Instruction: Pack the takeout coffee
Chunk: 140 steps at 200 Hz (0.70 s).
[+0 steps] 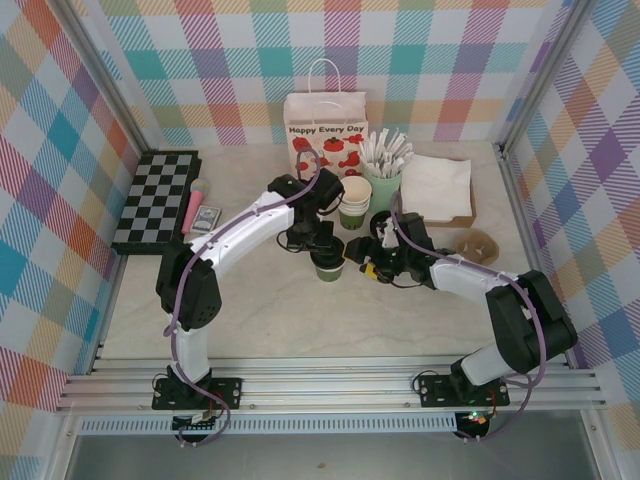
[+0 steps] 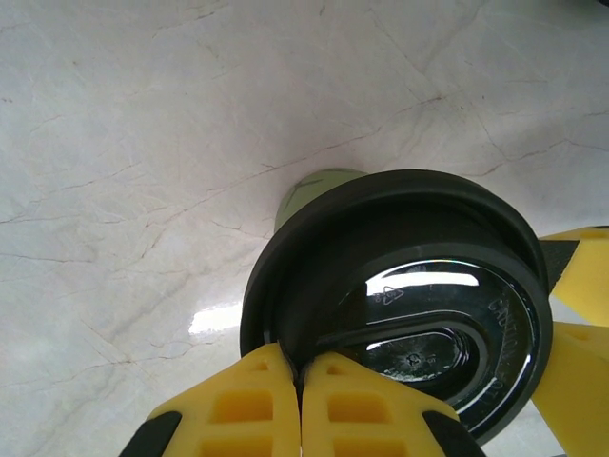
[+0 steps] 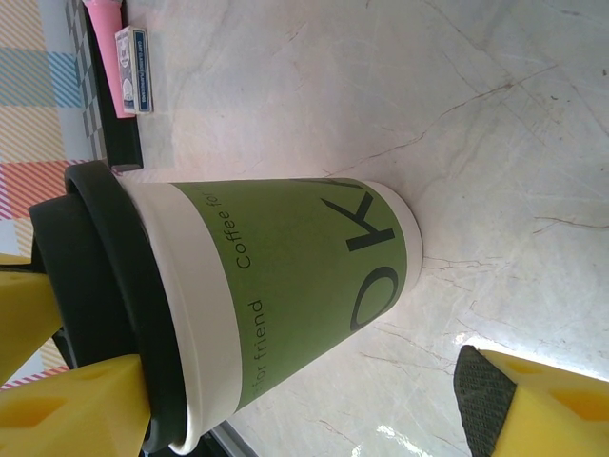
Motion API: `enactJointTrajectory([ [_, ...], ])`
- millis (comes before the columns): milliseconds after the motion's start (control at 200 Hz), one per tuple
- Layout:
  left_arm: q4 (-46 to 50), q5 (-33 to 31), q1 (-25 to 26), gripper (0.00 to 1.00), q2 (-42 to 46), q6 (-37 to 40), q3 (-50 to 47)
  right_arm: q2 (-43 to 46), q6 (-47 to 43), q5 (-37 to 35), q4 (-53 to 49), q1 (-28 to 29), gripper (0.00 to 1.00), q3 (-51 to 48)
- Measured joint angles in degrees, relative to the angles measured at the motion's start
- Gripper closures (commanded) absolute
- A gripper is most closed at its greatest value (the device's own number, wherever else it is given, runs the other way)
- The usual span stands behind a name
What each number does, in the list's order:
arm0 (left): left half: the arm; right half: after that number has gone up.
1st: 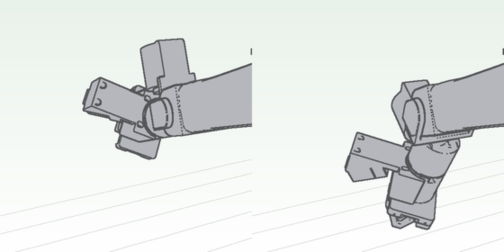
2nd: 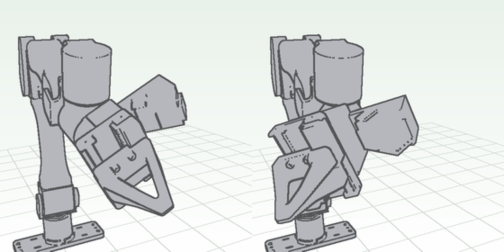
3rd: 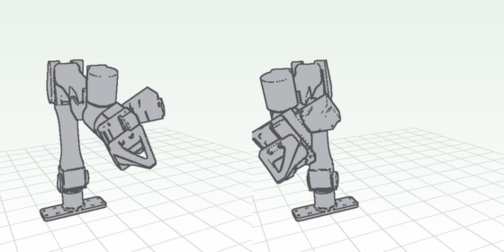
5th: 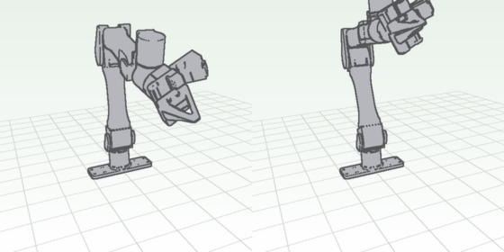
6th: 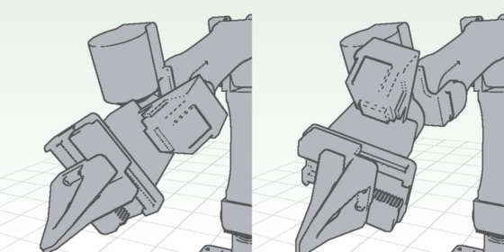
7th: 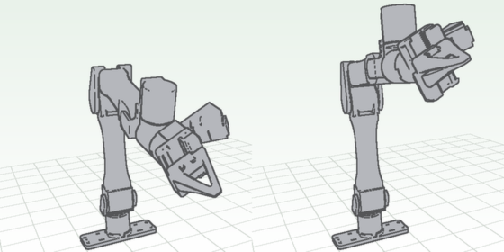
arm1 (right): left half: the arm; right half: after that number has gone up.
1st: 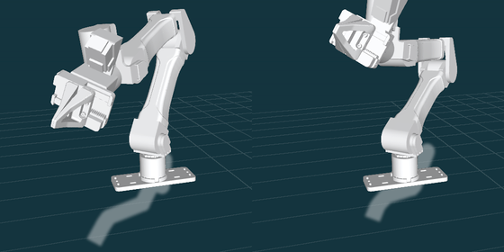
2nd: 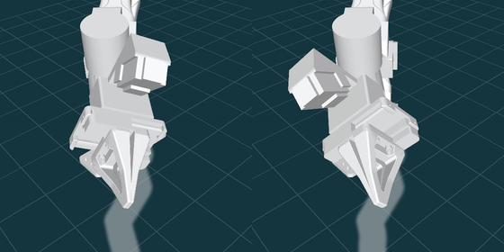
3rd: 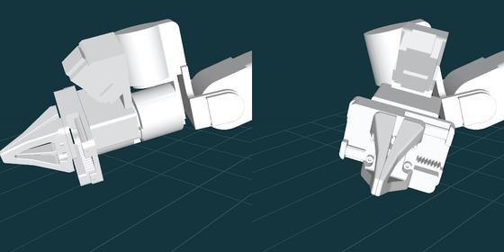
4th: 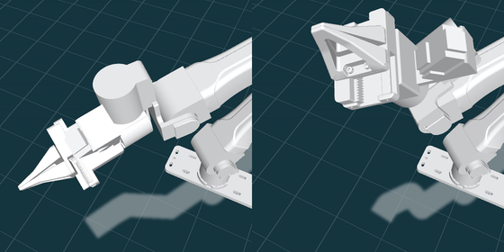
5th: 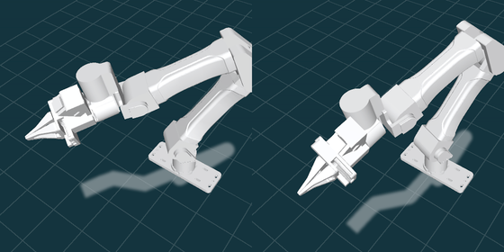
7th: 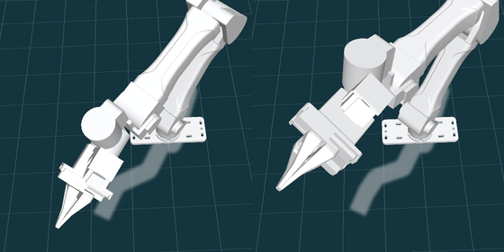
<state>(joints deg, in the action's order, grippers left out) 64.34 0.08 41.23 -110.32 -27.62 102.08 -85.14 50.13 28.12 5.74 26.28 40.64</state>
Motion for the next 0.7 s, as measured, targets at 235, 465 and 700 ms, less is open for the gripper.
enactJointTrajectory([
  [235,-0.17,0.17,-0.04,0.93,0.0,0.0,-0.7,0.09,-0.9,-0.02,-2.43,0.0,0.15,1.14],
  [465,-0.39,1.31,-0.04,0.91,0.0,0.0,-0.7,0.87,-1.42,-0.96,-5.07,0.0,0.2,1.79],
  [700,-1.29,1.99,-0.04,0.91,-0.74,0.07,-0.7,1.03,-1.53,-2.05,-7.69,0.0,0.29,3.08],
])
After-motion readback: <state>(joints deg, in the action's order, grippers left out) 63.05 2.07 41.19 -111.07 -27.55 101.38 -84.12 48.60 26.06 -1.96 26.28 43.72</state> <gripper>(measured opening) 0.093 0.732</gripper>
